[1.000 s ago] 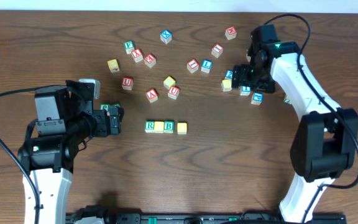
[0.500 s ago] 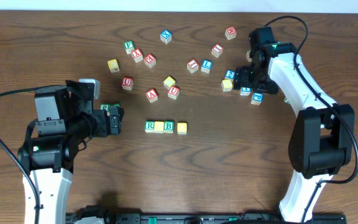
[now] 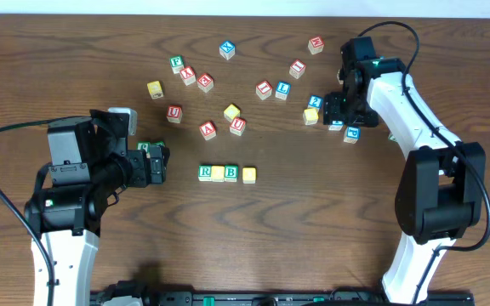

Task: Spell out ROBOT
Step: 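Move the right gripper over the blue T block, then lower the right gripper and close it on the blue T block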

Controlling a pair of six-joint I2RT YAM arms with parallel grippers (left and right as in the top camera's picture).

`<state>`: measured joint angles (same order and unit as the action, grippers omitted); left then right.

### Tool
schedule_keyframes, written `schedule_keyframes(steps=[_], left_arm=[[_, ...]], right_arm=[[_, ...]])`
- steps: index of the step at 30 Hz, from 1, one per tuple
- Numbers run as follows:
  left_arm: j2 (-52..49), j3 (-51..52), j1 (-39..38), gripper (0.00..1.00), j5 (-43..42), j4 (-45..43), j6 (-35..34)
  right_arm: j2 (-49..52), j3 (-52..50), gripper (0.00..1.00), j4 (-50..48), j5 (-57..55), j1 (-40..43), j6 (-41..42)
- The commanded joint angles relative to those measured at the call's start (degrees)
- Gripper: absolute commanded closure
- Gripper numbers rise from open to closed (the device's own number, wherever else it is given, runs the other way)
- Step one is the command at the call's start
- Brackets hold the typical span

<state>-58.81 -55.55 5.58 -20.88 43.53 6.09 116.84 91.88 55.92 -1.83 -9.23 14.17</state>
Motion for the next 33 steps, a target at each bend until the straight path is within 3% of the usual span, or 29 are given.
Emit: schedule_keyframes(steps=[1, 6, 15, 33], left_arm=[[0.1, -0.2, 0.2, 0.03, -0.1, 0.2, 0.7], [0.1, -0.2, 0.2, 0.03, -0.1, 0.2, 0.7], [0.1, -0.2, 0.2, 0.03, -0.1, 0.2, 0.7], [0.1, -0.2, 0.2, 0.03, -0.1, 0.2, 0.7]], right_arm=[[2.4, 1.1, 0.38, -0.4, 0.7, 0.0, 0.3], [6.3, 1.1, 0.45, -1.5, 2.0, -0.1, 0.5], [7.8, 1.4, 0.44, -4.1, 2.8, -2.4, 1.5], [7.8, 2.1, 0.51, -3.9, 1.2, -2.4, 3.1]])
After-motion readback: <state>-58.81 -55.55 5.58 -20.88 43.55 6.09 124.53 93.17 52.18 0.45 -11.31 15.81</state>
